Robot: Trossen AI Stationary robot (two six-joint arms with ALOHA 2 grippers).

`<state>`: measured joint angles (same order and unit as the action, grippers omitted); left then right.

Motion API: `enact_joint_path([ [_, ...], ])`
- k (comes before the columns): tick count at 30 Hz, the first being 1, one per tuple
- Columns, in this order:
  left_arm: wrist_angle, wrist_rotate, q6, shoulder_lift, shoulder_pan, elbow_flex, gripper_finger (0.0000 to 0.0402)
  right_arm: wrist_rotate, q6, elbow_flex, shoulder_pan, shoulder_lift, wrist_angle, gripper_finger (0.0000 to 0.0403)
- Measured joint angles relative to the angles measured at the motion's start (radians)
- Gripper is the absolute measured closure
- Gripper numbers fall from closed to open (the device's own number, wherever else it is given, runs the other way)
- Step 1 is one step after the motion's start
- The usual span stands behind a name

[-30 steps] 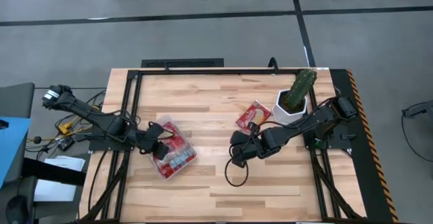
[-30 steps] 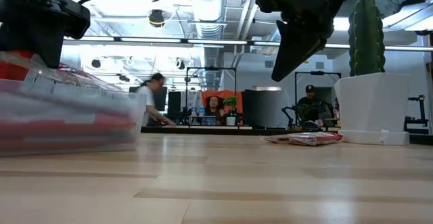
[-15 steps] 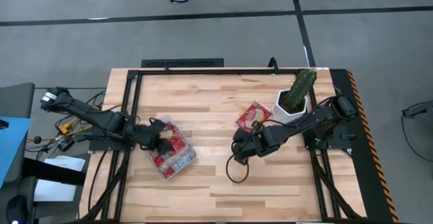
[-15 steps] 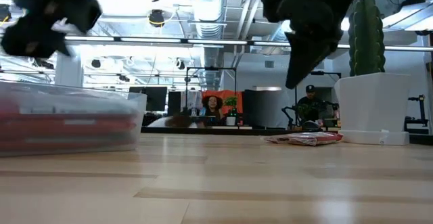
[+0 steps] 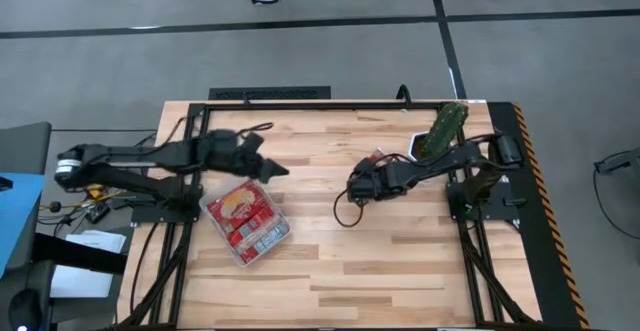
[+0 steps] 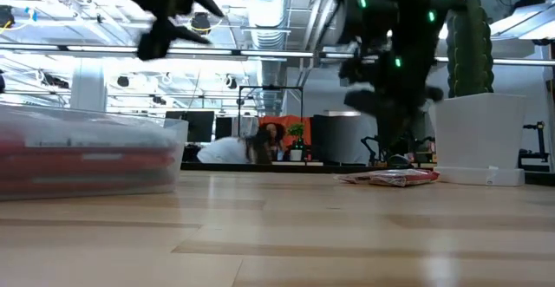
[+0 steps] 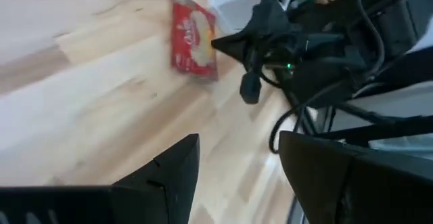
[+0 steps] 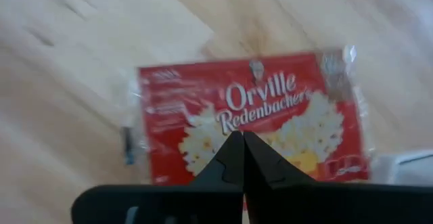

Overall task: Sort popcorn bags into baskets
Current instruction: Put the red popcorn bag into the transparent bin

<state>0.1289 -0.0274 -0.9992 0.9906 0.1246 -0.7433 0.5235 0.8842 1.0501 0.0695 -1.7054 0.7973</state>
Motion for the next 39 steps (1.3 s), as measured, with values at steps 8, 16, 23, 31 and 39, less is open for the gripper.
enact_joint_path([
  [8,-0.227,-0.201,0.130,0.263,0.219,0.000,0.0212,-0.003,0.026,-0.140,-0.050,-0.001,-0.218,0.0392],
  [16,-0.412,-0.380,0.098,0.497,0.296,0.001,0.0212,-0.063,-0.046,-0.153,-0.050,-0.055,-0.422,0.0393],
  [23,-0.458,-0.415,0.097,0.612,0.297,-0.036,0.0212,-0.188,-0.198,-0.153,-0.020,-0.082,-0.647,0.0382],
  [31,-0.418,-0.422,0.088,0.713,0.294,-0.098,0.0209,-0.219,-0.286,-0.090,-0.007,-0.022,-0.620,0.0393],
  [39,-0.291,-0.377,0.156,0.770,0.279,-0.185,0.0209,-0.140,-0.081,-0.070,0.096,0.066,-0.348,0.0386],
])
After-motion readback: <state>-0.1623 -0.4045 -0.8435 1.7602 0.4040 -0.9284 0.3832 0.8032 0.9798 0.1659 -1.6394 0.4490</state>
